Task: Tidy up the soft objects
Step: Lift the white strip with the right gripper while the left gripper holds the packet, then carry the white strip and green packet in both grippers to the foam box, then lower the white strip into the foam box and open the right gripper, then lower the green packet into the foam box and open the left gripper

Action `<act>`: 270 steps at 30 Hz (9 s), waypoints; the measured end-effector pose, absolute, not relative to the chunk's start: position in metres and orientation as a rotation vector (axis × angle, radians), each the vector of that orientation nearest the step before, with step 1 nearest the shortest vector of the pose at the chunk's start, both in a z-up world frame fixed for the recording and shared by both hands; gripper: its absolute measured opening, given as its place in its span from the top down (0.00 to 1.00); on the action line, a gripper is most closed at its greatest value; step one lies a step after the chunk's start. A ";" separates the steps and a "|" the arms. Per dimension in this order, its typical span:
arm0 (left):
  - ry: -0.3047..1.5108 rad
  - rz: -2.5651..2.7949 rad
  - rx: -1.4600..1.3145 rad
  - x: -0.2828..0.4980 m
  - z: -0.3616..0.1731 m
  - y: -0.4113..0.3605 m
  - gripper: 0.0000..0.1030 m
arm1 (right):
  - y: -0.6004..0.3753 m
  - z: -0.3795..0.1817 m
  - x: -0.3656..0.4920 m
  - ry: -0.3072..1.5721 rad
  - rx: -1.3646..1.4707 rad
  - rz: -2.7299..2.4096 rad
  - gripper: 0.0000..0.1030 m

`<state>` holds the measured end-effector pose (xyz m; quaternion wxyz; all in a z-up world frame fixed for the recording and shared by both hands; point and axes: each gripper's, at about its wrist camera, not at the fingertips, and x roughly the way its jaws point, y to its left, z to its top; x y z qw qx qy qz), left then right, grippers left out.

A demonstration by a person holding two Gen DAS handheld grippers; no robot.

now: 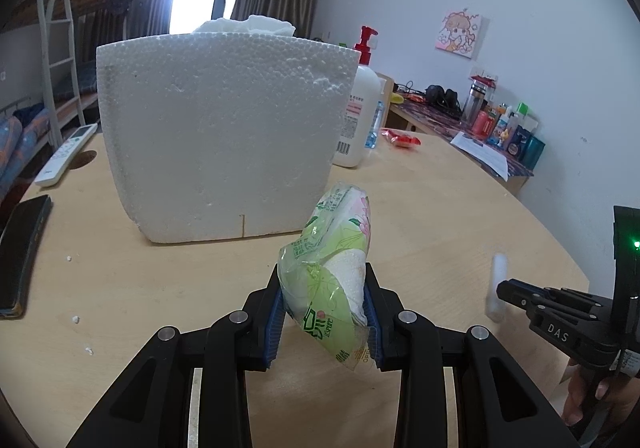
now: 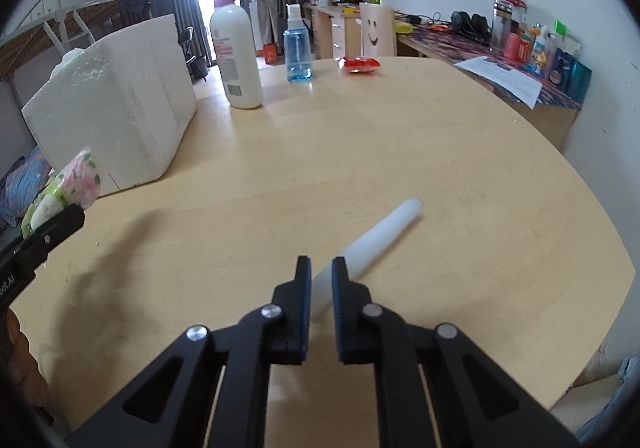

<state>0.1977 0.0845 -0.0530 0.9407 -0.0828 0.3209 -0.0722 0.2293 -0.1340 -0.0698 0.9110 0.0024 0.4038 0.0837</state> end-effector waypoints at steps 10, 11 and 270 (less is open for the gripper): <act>0.649 -0.144 -0.154 0.197 -0.052 0.081 0.65 | -0.143 -0.066 0.226 0.822 0.029 0.100 0.81; 0.650 -0.144 -0.154 0.197 -0.052 0.081 0.65 | -0.145 -0.066 0.226 0.822 0.034 0.080 0.71; 0.483 0.179 -0.009 0.312 0.059 0.118 0.57 | -0.058 0.081 0.300 0.439 -0.133 0.581 0.10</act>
